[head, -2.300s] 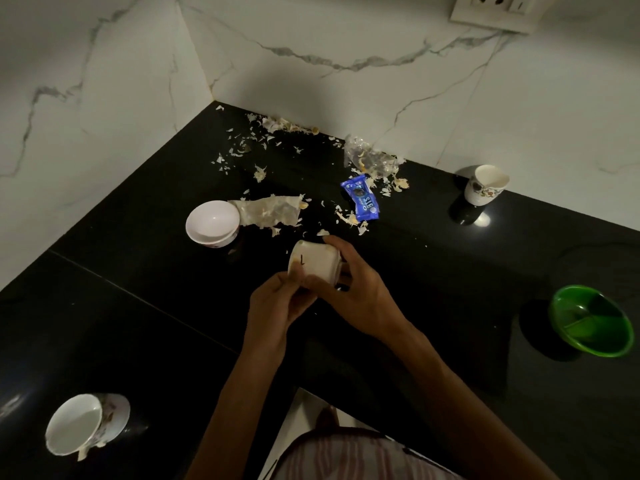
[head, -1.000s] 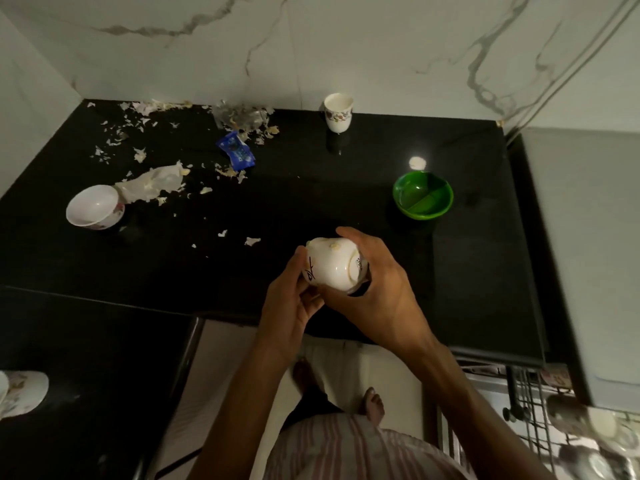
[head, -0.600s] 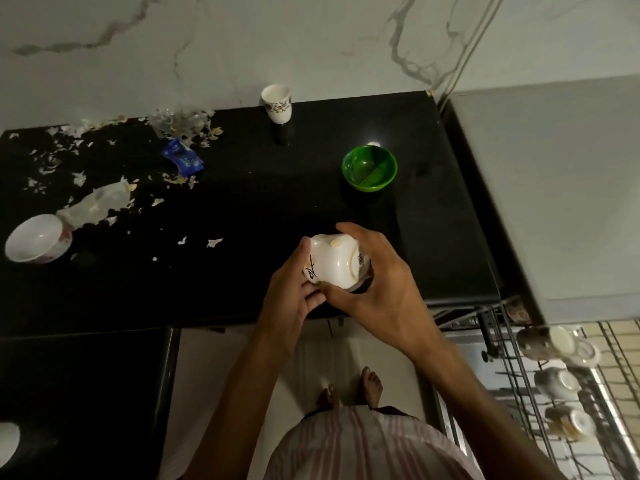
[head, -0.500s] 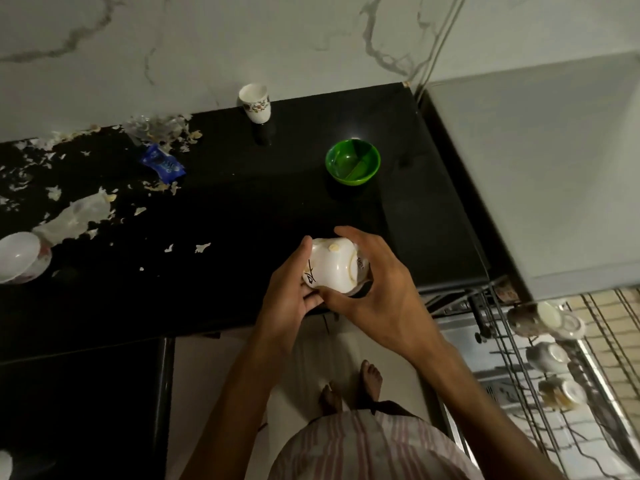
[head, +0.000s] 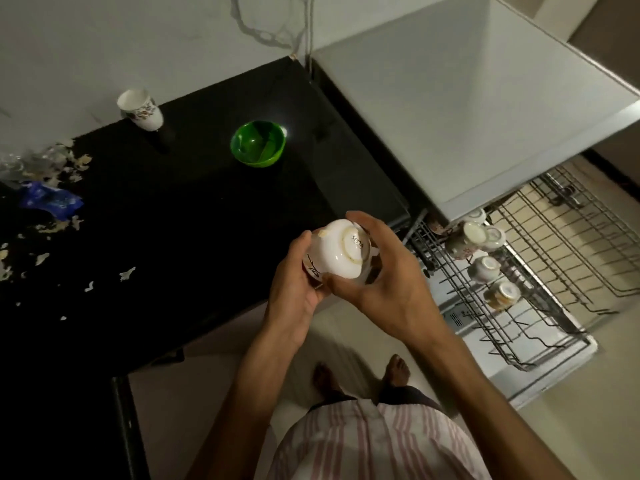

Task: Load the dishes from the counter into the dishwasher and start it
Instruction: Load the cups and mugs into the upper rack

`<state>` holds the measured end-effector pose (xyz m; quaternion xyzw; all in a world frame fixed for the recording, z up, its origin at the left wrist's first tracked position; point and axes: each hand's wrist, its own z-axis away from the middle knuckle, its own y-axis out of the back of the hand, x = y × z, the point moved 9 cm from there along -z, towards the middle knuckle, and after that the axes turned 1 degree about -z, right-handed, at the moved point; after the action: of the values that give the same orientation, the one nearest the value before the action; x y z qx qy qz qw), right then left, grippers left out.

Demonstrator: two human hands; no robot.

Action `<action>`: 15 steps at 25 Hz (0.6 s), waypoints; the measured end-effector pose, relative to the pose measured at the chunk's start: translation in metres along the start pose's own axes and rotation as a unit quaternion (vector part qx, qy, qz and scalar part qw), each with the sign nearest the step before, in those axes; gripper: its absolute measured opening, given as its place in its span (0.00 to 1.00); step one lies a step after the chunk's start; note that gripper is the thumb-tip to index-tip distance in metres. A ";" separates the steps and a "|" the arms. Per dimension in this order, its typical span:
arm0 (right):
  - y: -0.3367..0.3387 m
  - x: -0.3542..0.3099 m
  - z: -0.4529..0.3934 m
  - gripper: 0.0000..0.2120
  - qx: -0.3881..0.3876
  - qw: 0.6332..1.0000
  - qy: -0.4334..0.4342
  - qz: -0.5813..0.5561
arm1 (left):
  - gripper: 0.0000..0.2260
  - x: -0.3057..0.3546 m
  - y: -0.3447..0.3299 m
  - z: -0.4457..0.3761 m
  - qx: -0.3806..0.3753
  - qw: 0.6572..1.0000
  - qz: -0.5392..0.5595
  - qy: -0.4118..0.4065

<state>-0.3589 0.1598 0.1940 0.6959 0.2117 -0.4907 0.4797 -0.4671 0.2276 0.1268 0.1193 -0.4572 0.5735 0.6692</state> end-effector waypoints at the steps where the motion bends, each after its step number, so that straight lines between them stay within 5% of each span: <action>1: 0.010 0.004 0.002 0.38 0.009 1.000 -0.007 -0.002 | 0.17 -0.003 -0.010 0.000 -0.006 1.000 0.004 0.004; 15: 0.167 0.098 0.057 0.36 0.058 0.997 -0.057 -0.006 | 0.20 -0.116 -0.179 0.017 -0.074 0.996 0.040 0.002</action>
<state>-0.2170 0.0173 0.1807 0.6922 0.1593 -0.5435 0.4474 -0.3088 0.0832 0.1142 0.0499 -0.5011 0.5646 0.6539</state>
